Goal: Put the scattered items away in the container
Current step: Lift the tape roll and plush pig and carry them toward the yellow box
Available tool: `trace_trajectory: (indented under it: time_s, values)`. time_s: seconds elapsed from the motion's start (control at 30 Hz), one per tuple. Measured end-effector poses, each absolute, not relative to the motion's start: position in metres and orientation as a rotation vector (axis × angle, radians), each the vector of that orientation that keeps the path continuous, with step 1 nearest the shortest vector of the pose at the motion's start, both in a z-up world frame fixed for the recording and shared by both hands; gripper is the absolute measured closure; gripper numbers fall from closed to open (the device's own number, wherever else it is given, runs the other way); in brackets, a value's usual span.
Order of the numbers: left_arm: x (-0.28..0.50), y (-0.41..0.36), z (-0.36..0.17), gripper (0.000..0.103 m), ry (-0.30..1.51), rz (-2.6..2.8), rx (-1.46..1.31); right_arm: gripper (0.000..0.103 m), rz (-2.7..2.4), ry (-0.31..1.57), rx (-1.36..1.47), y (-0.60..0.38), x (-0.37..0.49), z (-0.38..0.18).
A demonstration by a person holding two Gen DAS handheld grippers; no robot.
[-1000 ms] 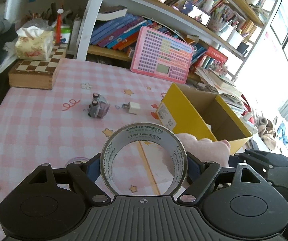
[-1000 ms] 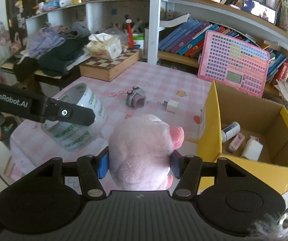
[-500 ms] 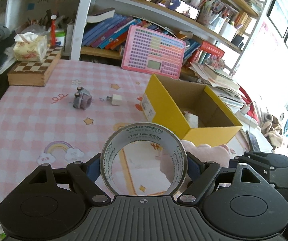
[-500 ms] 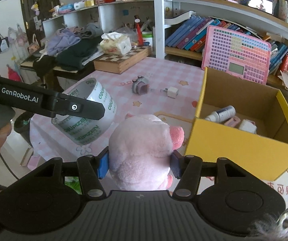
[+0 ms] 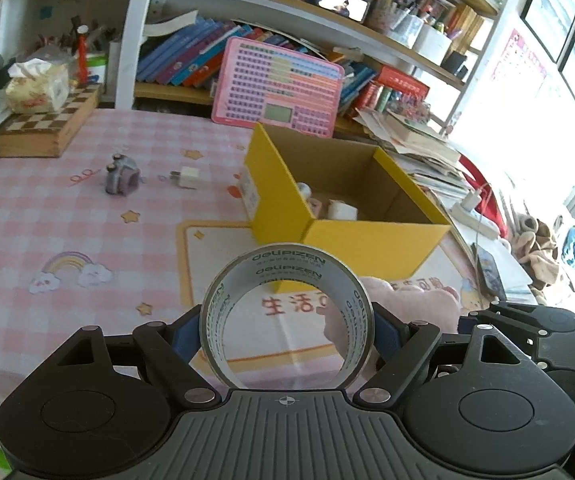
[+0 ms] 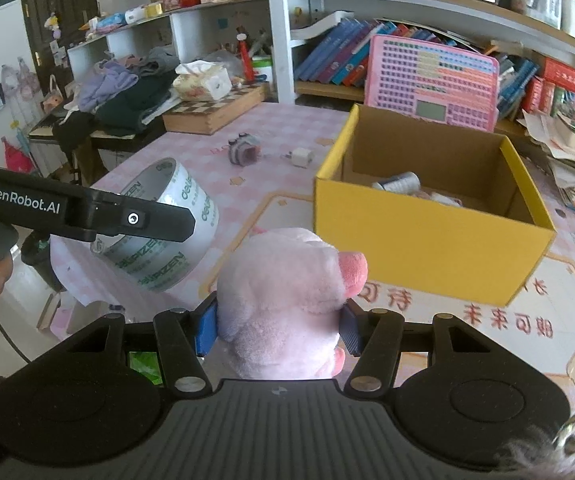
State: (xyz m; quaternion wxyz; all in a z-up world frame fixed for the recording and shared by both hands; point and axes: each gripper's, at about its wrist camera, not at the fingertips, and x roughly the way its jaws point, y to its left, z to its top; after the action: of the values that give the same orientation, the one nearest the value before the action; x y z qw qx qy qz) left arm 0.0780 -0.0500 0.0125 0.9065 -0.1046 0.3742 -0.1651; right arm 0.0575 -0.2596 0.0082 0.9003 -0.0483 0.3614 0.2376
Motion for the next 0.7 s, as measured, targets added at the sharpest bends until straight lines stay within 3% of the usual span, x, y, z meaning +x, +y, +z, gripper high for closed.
trace_trajectory:
  time_s: [0.7]
  values:
    - [0.076, -0.119, 0.009, 0.018, 0.807, -0.47, -0.146, 0.047, 0.367, 0.788, -0.03, -0.324, 0.032, 0.002]
